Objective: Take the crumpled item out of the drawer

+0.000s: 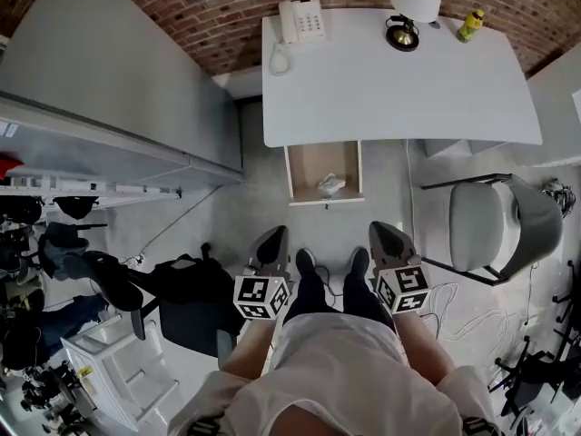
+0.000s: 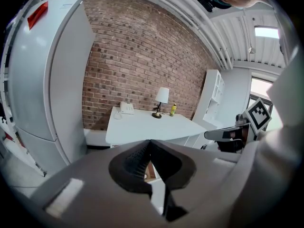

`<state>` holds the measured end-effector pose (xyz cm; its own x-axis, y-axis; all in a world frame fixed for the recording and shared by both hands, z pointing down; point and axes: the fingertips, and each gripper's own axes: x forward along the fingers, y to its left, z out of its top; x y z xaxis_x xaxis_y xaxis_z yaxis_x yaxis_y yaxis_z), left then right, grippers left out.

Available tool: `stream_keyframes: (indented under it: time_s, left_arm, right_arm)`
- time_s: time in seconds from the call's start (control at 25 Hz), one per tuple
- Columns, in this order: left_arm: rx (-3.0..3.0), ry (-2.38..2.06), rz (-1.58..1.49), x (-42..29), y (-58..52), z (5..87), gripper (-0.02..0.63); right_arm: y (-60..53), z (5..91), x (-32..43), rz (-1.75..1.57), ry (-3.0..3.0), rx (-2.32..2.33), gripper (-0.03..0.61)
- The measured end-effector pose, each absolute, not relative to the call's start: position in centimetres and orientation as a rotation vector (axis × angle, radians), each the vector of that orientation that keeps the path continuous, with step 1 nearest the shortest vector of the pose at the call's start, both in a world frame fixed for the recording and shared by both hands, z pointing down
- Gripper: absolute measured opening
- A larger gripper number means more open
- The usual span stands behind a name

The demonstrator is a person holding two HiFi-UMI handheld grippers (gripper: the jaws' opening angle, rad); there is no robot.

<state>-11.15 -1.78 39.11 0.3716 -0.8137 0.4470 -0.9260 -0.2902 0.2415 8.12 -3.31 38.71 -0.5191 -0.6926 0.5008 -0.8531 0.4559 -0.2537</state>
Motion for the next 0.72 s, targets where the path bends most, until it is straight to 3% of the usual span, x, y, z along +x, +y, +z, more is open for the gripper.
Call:
stream_keyframes:
  time_s: [0.72]
  left_arm:
    - [2.118, -1.42, 0.349, -10.8, -2.3, 51.4, 0.009]
  right_arm:
    - [-5.0, 50.1, 7.4, 0.761, -2.293, 1.271, 0.008]
